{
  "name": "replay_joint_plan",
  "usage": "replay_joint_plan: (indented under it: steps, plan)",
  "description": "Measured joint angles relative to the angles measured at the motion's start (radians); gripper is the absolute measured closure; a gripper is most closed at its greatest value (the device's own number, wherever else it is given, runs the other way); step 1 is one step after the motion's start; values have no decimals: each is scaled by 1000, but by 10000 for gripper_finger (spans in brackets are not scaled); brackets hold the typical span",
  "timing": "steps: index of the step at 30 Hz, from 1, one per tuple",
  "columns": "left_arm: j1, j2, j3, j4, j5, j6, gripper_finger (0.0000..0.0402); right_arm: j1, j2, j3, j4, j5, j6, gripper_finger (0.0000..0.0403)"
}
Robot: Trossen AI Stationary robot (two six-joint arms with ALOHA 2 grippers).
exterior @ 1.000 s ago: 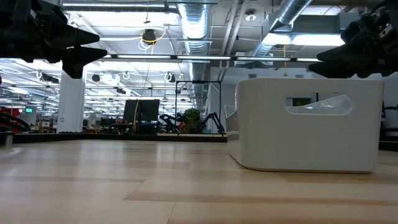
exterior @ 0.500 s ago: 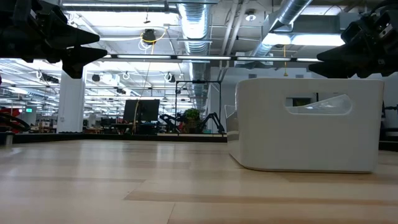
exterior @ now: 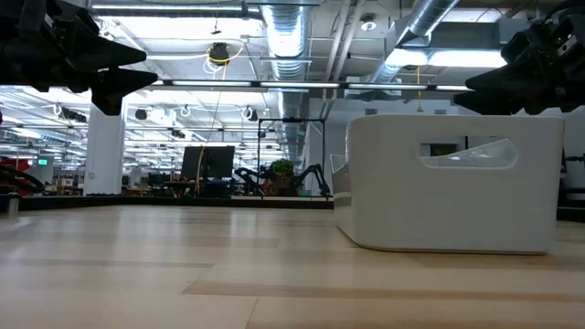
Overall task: Pick and place USB-C Cables
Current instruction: Return to Home Position
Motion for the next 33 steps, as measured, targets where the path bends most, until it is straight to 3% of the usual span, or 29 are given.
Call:
replay_joint_plan:
  steps: [33]
  plan:
    - [0, 0, 0, 0, 0, 0, 192, 0, 0, 0, 0, 0, 0, 222]
